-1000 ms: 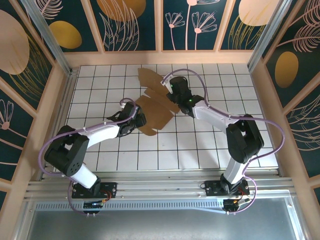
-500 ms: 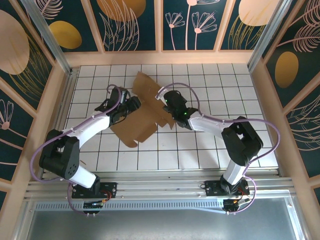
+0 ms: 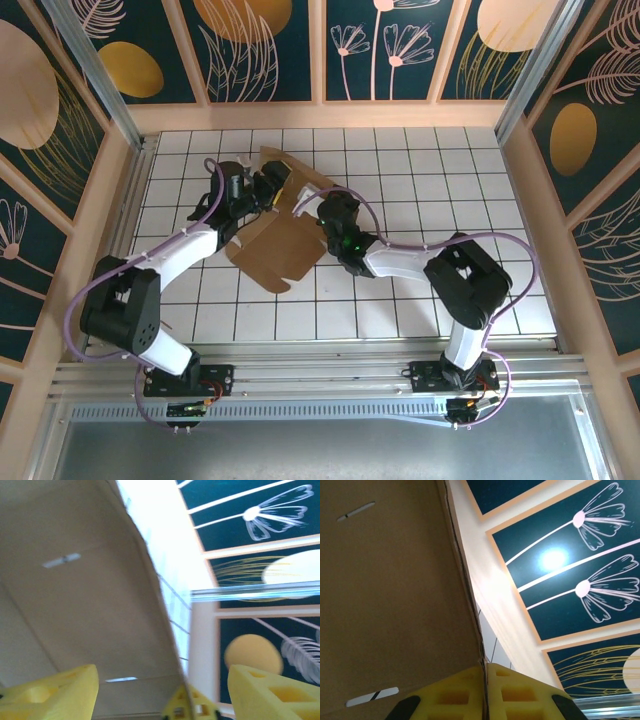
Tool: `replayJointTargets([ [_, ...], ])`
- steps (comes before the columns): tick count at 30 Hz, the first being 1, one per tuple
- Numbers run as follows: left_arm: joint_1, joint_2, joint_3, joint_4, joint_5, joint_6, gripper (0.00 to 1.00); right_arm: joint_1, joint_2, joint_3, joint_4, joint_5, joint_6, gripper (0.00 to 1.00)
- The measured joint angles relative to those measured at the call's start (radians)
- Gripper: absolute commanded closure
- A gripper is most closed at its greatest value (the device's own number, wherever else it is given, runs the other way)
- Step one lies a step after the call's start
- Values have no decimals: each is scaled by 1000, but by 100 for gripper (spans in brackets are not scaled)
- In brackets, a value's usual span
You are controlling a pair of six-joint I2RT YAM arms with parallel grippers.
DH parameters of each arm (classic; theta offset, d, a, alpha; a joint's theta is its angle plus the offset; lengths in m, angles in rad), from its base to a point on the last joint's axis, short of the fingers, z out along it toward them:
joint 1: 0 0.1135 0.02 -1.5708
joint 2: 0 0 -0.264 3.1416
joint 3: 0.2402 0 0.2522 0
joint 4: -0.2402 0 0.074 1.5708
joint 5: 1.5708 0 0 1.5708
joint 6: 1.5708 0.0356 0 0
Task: Fold the paper box
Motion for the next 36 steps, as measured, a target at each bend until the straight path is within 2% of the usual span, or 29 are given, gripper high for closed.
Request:
replayJointTargets([
  [2, 0, 47, -25, 119, 33, -71, 41, 6, 6, 0, 22, 5, -18, 91],
  [6, -1, 168, -23, 249, 68, -138, 53, 18, 11, 0, 37, 7, -36, 91],
  [12, -1, 239, -3, 332, 97, -182, 74, 17, 18, 0, 37, 25, -49, 90],
  [20, -1, 317, 32, 424, 111, -209, 95, 25, 18, -16, 42, 21, -40, 81],
  [22, -1, 329, 32, 436, 117, -209, 100, 26, 18, -23, 32, 21, -23, 72],
  [23, -1, 330, 32, 438, 118, -204, 100, 26, 18, -22, 19, 20, -6, 60],
  [24, -1, 329, 32, 438, 121, -195, 100, 27, 15, -18, -11, 17, 21, 43],
  [25, -1, 329, 32, 438, 122, -188, 100, 26, 10, -4, -68, 5, 57, 32],
  [26, -1, 330, 32, 436, 122, -177, 100, 26, 5, 24, -147, -15, 102, 18],
  [27, -1, 330, 32, 436, 123, -167, 100, 25, -2, 57, -225, -43, 150, 11],
  [29, -1, 330, 32, 438, 131, -144, 100, 16, -28, 152, -417, -146, 281, 9],
  [32, -1, 330, 32, 442, 156, -119, 100, -18, -103, 263, -603, -338, 451, 6],
  [35, -1, 330, 32, 471, 193, -94, 100, -117, -196, 342, -714, -568, 637, 8],
  [36, -1, 330, 32, 486, 208, -85, 100, -181, -216, 372, -734, -664, 719, 9],
])
